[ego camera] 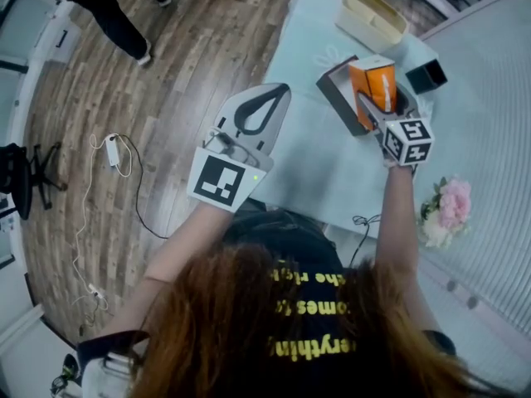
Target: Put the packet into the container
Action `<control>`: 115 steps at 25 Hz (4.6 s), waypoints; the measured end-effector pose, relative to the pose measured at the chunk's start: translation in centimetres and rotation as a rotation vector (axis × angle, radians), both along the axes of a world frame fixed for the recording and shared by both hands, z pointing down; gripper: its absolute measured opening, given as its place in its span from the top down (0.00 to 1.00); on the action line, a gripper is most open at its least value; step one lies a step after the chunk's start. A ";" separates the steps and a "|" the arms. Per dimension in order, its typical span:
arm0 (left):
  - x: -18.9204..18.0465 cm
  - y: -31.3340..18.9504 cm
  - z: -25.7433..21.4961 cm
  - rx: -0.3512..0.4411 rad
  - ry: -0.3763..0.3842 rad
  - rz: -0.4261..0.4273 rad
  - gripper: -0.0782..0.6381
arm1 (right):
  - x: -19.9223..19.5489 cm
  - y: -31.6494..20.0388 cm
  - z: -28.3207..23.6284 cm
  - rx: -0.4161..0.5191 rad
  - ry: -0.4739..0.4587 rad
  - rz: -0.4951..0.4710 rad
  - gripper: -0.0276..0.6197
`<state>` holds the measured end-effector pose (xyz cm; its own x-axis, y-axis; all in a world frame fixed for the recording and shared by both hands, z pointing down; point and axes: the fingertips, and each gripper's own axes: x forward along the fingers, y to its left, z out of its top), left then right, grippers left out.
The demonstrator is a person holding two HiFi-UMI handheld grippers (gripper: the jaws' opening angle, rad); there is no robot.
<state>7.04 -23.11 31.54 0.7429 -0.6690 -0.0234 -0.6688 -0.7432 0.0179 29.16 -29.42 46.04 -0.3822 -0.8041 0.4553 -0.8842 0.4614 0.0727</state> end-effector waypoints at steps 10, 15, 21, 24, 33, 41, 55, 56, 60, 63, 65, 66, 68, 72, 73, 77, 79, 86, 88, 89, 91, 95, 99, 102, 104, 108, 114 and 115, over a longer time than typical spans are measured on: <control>-0.9 -0.3 -0.3 0.000 0.018 -0.044 0.89 | 1.0 -1.2 3.9 -0.134 0.061 -0.072 0.38; -2.1 -0.1 0.1 -0.017 0.017 -0.079 0.89 | 0.9 -1.8 5.1 -0.163 0.075 -0.100 0.38; -3.4 0.1 0.2 -0.021 0.022 -0.122 0.89 | 0.6 -2.5 6.7 -0.207 0.105 -0.128 0.38; -3.9 0.4 0.4 -0.022 0.012 -0.131 0.89 | 0.3 -2.4 7.7 -0.234 0.127 -0.143 0.38; -4.3 1.1 0.4 -0.023 0.006 -0.137 0.89 | -0.1 -2.3 9.2 -0.282 0.186 -0.165 0.38; -4.4 1.5 0.3 -0.017 0.005 -0.130 0.89 | 0.0 -2.3 10.3 -0.340 0.183 -0.167 0.37; -3.6 1.8 0.1 -0.005 0.001 -0.103 0.89 | -0.3 -3.0 10.3 -0.336 0.162 -0.157 0.34; -3.7 1.8 0.1 -0.007 0.002 -0.104 0.89 | -0.3 -3.0 10.4 -0.338 0.161 -0.156 0.34; -4.0 1.8 0.2 -0.009 0.000 -0.111 0.89 | -0.5 -2.9 10.5 -0.350 0.129 -0.150 0.34; -4.1 1.9 0.2 -0.010 0.001 -0.113 0.89 | -0.6 -2.6 10.9 -0.369 0.085 -0.148 0.35; -4.1 1.9 0.2 -0.009 0.001 -0.113 0.89 | -0.7 -2.5 11.0 -0.379 0.066 -0.145 0.37; -4.1 1.9 0.2 -0.008 0.002 -0.113 0.89 | -0.7 -2.4 11.0 -0.380 0.065 -0.141 0.39; -4.2 2.0 0.1 -0.006 0.003 -0.112 0.89 | -0.7 -2.3 10.9 -0.379 0.063 -0.134 0.44; -4.4 2.1 0.3 -0.010 0.002 -0.113 0.89 | -0.8 -2.0 10.7 -0.375 0.048 -0.128 0.62; -4.4 2.1 0.3 -0.012 0.002 -0.114 0.89 | -0.8 -2.0 10.8 -0.378 0.043 -0.128 0.65; -4.3 2.1 0.3 -0.006 -0.001 -0.115 0.89 | -0.6 -2.0 11.0 -0.382 0.049 -0.116 0.72; -4.3 2.2 0.4 -0.006 -0.004 -0.115 0.89 | -0.3 -2.0 10.8 -0.371 0.058 -0.102 0.76; -4.6 2.5 0.2 -0.009 -0.003 -0.122 0.89 | 0.5 -2.1 9.8 -0.311 0.070 -0.039 0.87; -4.6 2.5 0.2 -0.007 -0.005 -0.120 0.89 | 0.9 -2.3 9.3 -0.275 0.079 -0.011 0.89; -4.5 2.5 0.2 -0.006 -0.005 -0.120 0.89 | 1.0 -2.4 9.0 -0.255 0.080 0.003 0.91; -4.4 2.5 0.2 -0.005 -0.007 -0.118 0.89 | 1.2 -2.6 8.2 -0.218 0.071 0.027 0.92; -4.3 2.5 0.1 -0.003 -0.008 -0.113 0.89 | 1.4 -2.8 7.0 -0.155 0.035 0.064 0.92; -4.1 2.6 0.1 -0.002 -0.007 -0.108 0.89 | 1.6 -2.8 5.2 -0.073 -0.020 0.117 0.92; -4.1 2.5 0.2 -0.001 -0.011 -0.105 0.89 | 1.5 -2.6 3.6 -0.001 -0.057 0.150 0.92; -4.0 2.6 0.2 0.001 -0.013 -0.100 0.89 | 1.3 -2.2 2.5 0.047 -0.092 0.166 0.92; -3.5 2.6 0.2 0.003 -0.015 -0.086 0.89 | 0.5 -1.0 0.1 0.132 -0.163 0.180 0.92; -2.5 2.8 -0.1 0.014 -0.020 -0.051 0.89 | -0.2 1.1 -3.3 0.240 -0.215 0.203 0.92; -2.3 2.8 -0.1 0.015 -0.021 -0.046 0.89 | -0.3 1.5 -3.8 0.253 -0.218 0.205 0.92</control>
<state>4.74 -20.29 31.43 0.7118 -0.7022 -0.0181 -0.7024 -0.7118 -0.0077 28.81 -27.93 42.27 -0.2679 -0.9504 0.1583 -0.9634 0.2652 -0.0380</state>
